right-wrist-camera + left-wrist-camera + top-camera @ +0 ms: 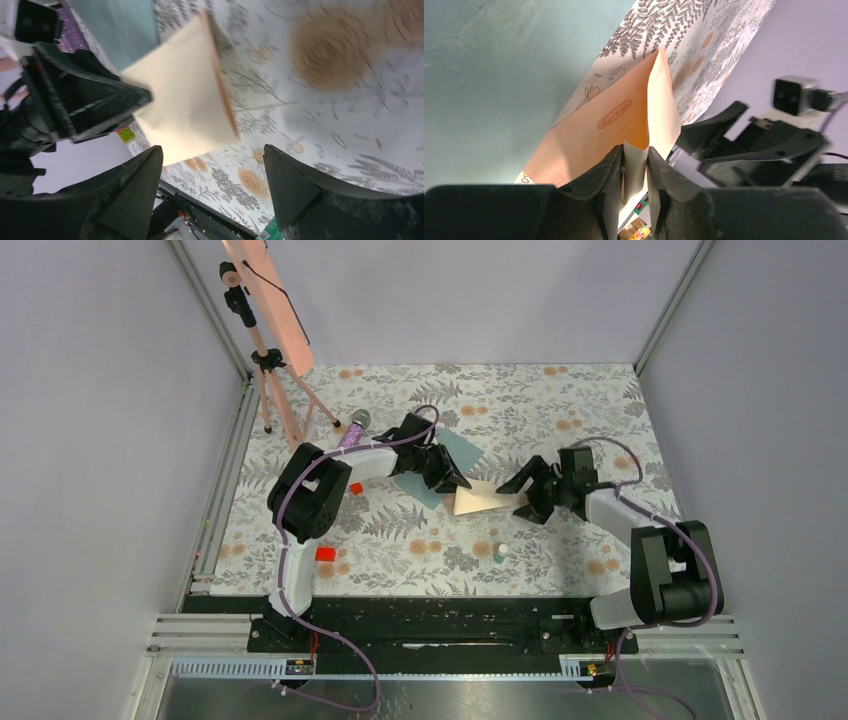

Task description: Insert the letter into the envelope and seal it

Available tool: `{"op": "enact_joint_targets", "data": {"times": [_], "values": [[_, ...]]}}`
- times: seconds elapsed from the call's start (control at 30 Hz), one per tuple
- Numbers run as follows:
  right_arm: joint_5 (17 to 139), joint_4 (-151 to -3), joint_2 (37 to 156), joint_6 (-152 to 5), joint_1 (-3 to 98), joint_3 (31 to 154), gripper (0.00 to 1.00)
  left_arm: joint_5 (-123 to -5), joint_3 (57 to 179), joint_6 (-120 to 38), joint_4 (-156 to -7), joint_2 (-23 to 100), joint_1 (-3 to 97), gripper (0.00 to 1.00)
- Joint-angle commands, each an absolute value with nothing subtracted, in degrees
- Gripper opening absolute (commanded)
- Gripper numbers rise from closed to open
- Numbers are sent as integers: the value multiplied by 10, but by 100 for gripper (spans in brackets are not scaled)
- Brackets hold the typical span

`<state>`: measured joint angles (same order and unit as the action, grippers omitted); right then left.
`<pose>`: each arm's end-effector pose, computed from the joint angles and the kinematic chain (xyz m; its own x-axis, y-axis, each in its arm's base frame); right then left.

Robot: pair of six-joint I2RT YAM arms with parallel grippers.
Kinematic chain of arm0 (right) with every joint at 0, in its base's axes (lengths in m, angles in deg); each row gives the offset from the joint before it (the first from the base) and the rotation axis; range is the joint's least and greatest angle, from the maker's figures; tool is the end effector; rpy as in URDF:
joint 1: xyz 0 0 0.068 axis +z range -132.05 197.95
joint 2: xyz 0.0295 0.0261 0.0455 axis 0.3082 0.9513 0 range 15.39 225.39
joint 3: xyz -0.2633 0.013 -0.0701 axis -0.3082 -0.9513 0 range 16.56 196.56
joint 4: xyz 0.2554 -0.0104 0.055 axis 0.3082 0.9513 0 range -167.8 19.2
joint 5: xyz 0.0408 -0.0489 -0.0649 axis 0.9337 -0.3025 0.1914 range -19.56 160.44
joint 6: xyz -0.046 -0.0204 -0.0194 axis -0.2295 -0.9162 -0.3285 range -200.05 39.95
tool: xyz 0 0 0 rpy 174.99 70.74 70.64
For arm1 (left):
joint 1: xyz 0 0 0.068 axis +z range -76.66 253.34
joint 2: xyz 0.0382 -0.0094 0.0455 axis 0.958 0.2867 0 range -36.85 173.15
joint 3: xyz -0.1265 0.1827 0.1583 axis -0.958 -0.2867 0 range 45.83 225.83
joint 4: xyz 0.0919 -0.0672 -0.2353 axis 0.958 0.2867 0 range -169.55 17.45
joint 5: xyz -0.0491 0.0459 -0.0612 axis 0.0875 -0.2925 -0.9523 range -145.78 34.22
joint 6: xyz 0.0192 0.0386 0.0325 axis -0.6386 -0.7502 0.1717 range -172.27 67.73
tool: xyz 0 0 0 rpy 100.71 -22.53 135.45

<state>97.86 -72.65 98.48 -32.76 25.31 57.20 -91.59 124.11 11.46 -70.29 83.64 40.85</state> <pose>0.2763 0.0522 0.1764 -0.8066 0.5535 -0.2075 0.2521 0.6396 0.7262 0.3597 -0.2538 0.1405 -0.9584 -0.2517 0.1347 -0.2627 0.5929 -0.7612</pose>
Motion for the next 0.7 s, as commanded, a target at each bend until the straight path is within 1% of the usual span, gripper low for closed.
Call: {"op": "enact_joint_targets", "data": {"times": [0.0,0.13,0.23,0.37,0.4,0.43,0.5,0.57,0.63,0.67], "values": [[979,-870,959,-167,255,471,81,-928,1265,127,-726,805,413,24],[998,-964,985,-107,268,432,81,-930,1268,127,-726,806,412,25],[1010,-1080,1018,-62,275,409,80,-932,1269,127,-726,806,412,25],[1017,-1194,1071,-20,277,415,77,-933,1264,128,-724,805,411,28],[1018,-1223,1083,-9,277,417,71,-933,1262,127,-723,804,411,31],[1014,-1249,1094,4,277,417,66,-933,1261,125,-719,802,411,36],[1010,-1271,1110,16,277,424,52,-930,1260,115,-705,795,411,50],[1010,-1246,1116,0,276,443,37,-925,1262,101,-681,784,411,65],[1010,-1188,1112,-35,275,467,26,-919,1261,84,-662,767,412,74],[1009,-1157,1107,-52,273,477,22,-918,1261,77,-654,758,413,75]]}}
